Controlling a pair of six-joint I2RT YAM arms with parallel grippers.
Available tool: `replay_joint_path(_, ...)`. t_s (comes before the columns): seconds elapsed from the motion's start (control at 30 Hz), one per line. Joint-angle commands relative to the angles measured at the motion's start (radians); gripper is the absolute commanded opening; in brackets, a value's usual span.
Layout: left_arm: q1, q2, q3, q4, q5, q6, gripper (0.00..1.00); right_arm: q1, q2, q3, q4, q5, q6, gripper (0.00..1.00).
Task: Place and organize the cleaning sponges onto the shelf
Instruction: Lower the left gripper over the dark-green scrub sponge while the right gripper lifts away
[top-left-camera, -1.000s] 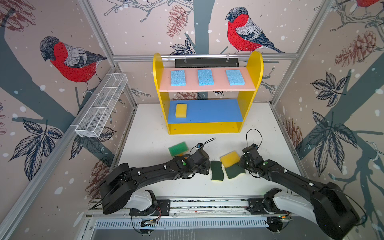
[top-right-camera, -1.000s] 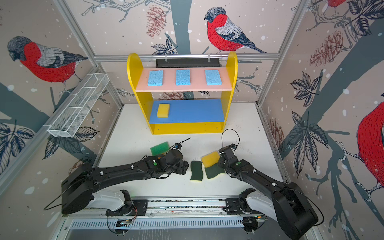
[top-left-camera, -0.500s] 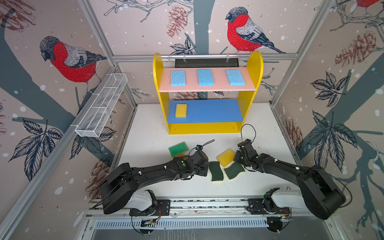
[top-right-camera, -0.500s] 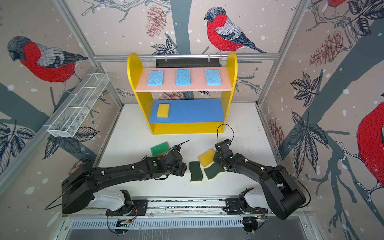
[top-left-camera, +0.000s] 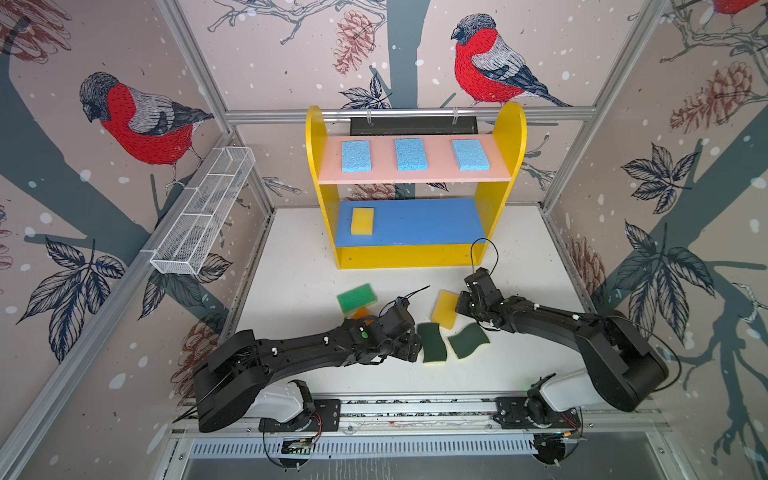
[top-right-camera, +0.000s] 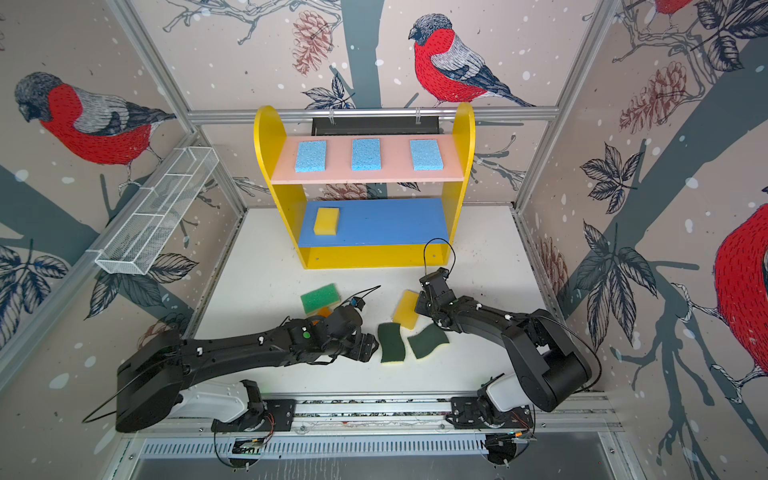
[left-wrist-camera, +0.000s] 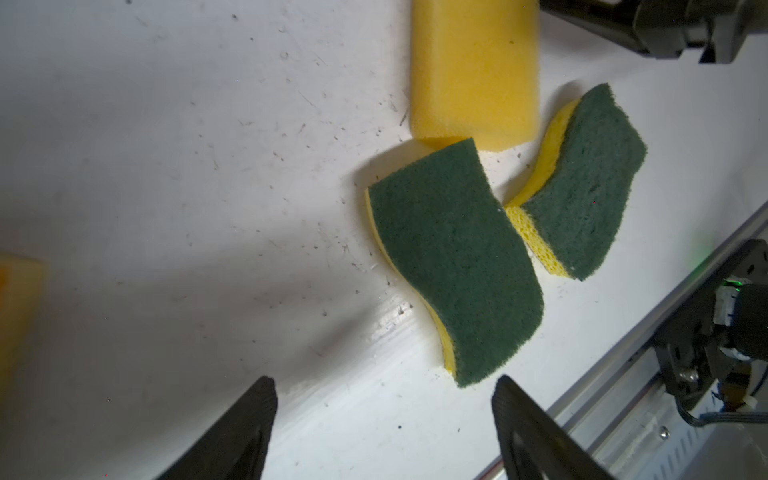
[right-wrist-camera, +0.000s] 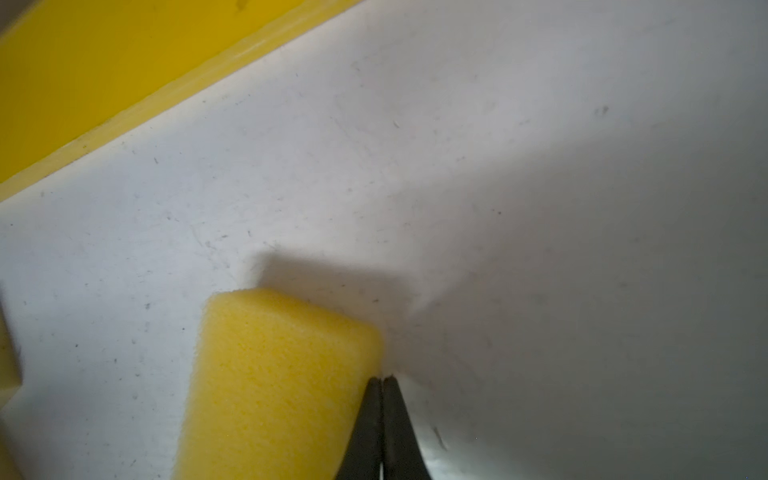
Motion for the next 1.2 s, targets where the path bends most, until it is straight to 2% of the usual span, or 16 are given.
replay_joint_path(0.0,-0.030,0.013,0.020,0.011,-0.016,-0.030,0.84,0.002,0.005,0.023,0.017,0.002,-0.040,0.06)
replay_joint_path(0.23,-0.119,0.084,0.092,-0.039,-0.084,-0.109,0.86,0.000,-0.015,0.052,-0.016,0.004,-0.080,0.06)
replay_joint_path(0.37,-0.163,0.139,0.132,-0.058,-0.106,-0.151,0.87,-0.004,-0.086,0.042,-0.064,0.039,-0.092,0.22)
replay_joint_path(0.57,-0.216,0.223,0.206,-0.083,-0.122,-0.165,0.88,-0.016,-0.234,-0.005,-0.133,0.088,-0.093,0.51)
replay_joint_path(0.8,-0.242,0.317,0.264,-0.138,-0.147,-0.189,0.89,-0.049,-0.381,-0.053,-0.202,0.098,-0.082,0.73)
replay_joint_path(1.17,-0.242,0.375,0.310,-0.168,-0.192,-0.173,0.90,-0.065,-0.505,-0.103,-0.263,0.101,-0.059,0.82)
